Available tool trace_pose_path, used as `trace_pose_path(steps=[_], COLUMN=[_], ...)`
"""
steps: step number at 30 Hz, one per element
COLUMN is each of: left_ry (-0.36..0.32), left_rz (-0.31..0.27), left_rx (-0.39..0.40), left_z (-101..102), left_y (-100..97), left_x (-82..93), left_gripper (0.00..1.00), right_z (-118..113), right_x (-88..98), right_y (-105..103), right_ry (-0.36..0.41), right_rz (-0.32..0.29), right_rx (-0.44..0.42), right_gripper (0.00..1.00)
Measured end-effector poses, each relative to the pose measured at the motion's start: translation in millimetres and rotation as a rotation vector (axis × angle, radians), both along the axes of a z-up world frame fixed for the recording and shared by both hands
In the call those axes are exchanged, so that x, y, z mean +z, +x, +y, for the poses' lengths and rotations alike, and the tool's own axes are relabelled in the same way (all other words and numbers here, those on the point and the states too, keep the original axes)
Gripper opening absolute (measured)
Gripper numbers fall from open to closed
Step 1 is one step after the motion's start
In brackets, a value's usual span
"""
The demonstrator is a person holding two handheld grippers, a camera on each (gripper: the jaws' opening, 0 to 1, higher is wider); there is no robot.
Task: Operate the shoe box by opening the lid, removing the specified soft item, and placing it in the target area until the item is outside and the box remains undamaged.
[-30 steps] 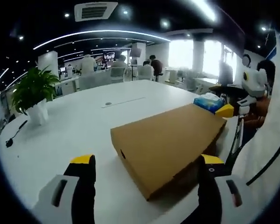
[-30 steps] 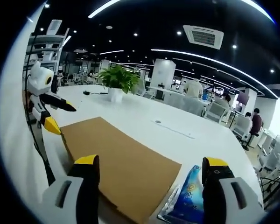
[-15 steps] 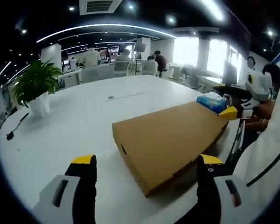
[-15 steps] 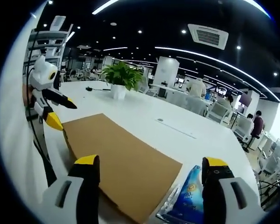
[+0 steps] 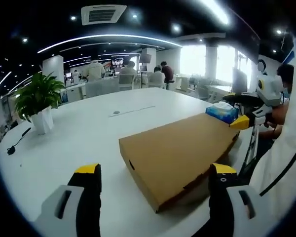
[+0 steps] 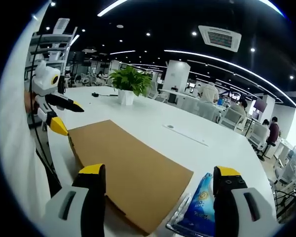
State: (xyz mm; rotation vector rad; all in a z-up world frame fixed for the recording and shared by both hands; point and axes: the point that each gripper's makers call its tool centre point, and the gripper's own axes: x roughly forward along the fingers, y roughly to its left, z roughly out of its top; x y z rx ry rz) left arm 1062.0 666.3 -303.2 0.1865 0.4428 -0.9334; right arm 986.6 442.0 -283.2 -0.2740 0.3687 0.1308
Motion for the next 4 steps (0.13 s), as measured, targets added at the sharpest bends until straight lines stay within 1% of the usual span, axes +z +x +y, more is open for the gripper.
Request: trace_pose_path(steps=[4], left_ry=[0.004], left_rz=[0.004], left_rx=[0.007], left_z=[-0.1], left_y=[1.8], left_x=[2.2], left_gripper=[0.92], right_z=[-2.4], right_x=[-0.5], right_y=[-2.2], right_ry=[0.009], right_rz=[0.005], right_rx=[-0.009], right_gripper=[0.89])
